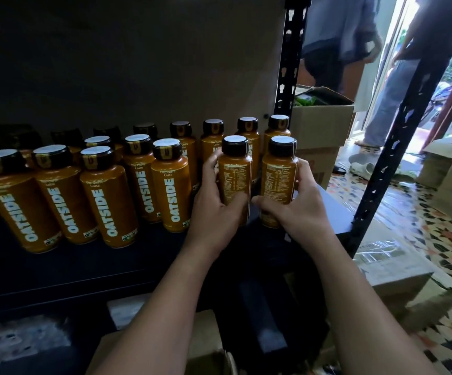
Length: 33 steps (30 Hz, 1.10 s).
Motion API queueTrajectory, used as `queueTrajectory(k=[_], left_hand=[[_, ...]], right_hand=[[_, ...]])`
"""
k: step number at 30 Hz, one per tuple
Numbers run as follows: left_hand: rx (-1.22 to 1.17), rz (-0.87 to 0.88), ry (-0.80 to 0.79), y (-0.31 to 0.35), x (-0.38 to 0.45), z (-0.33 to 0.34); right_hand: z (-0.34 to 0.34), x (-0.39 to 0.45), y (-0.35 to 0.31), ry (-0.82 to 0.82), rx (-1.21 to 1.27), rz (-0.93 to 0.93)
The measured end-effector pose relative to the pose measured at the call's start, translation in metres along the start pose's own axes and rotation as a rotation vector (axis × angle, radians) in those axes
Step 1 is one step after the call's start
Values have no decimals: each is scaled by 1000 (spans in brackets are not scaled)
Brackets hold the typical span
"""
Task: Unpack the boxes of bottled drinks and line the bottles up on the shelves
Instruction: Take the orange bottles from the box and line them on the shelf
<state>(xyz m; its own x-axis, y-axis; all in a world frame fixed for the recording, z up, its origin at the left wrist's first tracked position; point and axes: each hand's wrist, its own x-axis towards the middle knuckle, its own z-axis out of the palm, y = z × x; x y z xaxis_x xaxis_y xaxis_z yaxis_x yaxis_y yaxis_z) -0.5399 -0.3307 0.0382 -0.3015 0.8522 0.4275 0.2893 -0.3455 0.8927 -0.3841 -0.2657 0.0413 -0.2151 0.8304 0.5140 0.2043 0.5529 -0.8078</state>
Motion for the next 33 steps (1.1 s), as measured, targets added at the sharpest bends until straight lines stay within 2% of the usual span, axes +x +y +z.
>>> queueTrajectory(k=[3,6,9,13,18,24,28,33], left_hand=[[70,28,38,-3,-1,2],[123,68,78,-1,-2,4],[128,64,52,2,-1,3],[57,57,-42,5,-5,1],[182,70,76,5,-11,5],[309,154,226,6,-21,14],[377,190,218,3,-30,15],[418,199,251,0,-38,14]], right_hand=[[-3,-1,1,-17,56,19],[-7,-1,1,-81,227,59],[-9,-1,3,-139,349,86],[-8,-3,3,-120,251,76],[-8,-2,3,-48,132,88],[-13,-1,5,-158,343,150],[-12,-4,1,-182,276,120],[-11,-4,2,-103,155,89]])
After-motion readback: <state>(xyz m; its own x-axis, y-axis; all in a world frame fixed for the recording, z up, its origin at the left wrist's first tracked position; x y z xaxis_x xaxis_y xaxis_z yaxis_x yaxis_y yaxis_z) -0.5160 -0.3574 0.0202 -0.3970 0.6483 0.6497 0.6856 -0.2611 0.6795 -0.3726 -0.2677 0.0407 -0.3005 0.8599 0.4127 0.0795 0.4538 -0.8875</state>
